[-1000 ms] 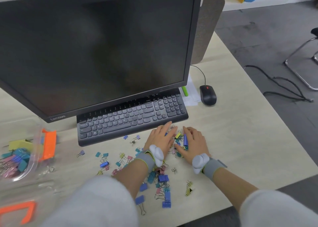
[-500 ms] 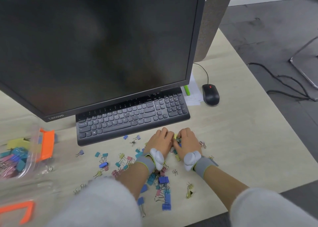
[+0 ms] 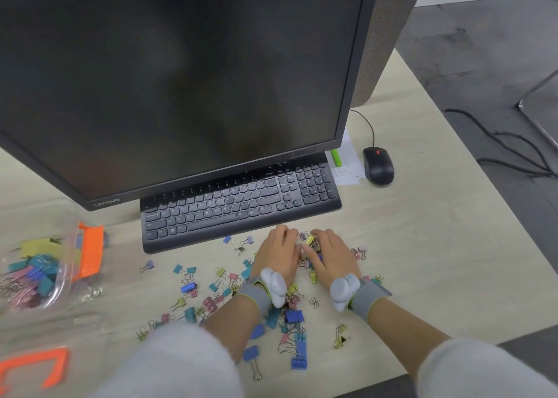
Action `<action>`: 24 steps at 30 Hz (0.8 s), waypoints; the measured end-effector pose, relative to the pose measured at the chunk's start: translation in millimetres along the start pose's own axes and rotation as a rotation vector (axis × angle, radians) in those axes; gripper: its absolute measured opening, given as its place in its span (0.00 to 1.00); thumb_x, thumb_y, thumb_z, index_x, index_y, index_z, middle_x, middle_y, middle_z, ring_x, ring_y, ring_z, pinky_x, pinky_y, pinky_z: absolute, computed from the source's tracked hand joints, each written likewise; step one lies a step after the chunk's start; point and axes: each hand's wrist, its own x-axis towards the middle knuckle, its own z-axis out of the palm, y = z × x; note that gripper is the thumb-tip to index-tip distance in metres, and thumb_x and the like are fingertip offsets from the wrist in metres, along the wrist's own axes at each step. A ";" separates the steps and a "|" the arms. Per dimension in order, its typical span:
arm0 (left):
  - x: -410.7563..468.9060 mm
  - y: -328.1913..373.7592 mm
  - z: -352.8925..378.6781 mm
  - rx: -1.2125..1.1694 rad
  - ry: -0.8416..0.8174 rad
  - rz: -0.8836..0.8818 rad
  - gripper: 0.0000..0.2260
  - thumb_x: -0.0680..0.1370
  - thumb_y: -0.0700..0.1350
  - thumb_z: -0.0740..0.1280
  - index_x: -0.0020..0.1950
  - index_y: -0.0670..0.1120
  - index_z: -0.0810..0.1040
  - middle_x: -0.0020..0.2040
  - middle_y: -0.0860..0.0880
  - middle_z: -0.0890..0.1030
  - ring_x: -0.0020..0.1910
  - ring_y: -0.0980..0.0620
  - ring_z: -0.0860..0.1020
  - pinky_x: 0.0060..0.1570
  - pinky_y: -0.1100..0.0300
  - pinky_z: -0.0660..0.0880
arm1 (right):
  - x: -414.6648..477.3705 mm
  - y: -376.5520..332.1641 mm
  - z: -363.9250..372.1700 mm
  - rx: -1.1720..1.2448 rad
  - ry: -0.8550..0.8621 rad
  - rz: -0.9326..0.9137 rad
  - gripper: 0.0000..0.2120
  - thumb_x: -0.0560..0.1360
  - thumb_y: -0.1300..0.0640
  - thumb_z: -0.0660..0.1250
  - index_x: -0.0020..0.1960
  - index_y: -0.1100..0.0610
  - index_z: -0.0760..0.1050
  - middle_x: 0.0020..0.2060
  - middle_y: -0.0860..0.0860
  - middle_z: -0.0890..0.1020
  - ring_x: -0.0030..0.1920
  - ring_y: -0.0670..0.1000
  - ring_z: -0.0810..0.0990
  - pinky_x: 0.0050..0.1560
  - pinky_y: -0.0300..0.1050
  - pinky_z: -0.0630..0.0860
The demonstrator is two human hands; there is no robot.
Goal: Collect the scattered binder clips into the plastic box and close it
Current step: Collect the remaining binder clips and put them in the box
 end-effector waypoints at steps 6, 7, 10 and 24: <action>6.6 -4.5 1.1 0.145 -0.085 0.232 0.21 0.82 0.48 0.54 0.75 0.51 0.58 0.77 0.49 0.58 0.72 0.47 0.61 0.66 0.52 0.63 | -14.4 2.9 -1.8 -0.130 -0.049 -0.109 0.31 0.72 0.45 0.63 0.69 0.61 0.65 0.56 0.55 0.73 0.54 0.55 0.72 0.56 0.48 0.72; 8.7 -4.4 2.7 0.150 -0.122 0.256 0.21 0.82 0.47 0.54 0.75 0.51 0.58 0.77 0.51 0.58 0.73 0.48 0.61 0.67 0.52 0.62 | -14.1 2.6 -0.3 -0.132 -0.037 -0.091 0.29 0.72 0.47 0.64 0.68 0.62 0.66 0.56 0.56 0.74 0.54 0.56 0.72 0.57 0.49 0.72; 9.0 -2.2 1.2 0.159 -0.066 0.325 0.18 0.77 0.47 0.65 0.67 0.48 0.73 0.67 0.50 0.75 0.65 0.47 0.72 0.60 0.56 0.70 | -11.1 1.4 3.0 -0.102 0.010 -0.046 0.23 0.72 0.53 0.66 0.64 0.62 0.70 0.52 0.57 0.75 0.52 0.57 0.74 0.54 0.47 0.72; 13.1 -1.3 -9.4 0.160 -0.233 0.214 0.07 0.78 0.42 0.56 0.54 0.43 0.68 0.53 0.43 0.73 0.52 0.45 0.69 0.43 0.57 0.62 | 11.0 -5.5 1.3 -0.270 0.087 -0.010 0.14 0.75 0.50 0.63 0.48 0.61 0.74 0.38 0.56 0.80 0.39 0.58 0.79 0.33 0.47 0.71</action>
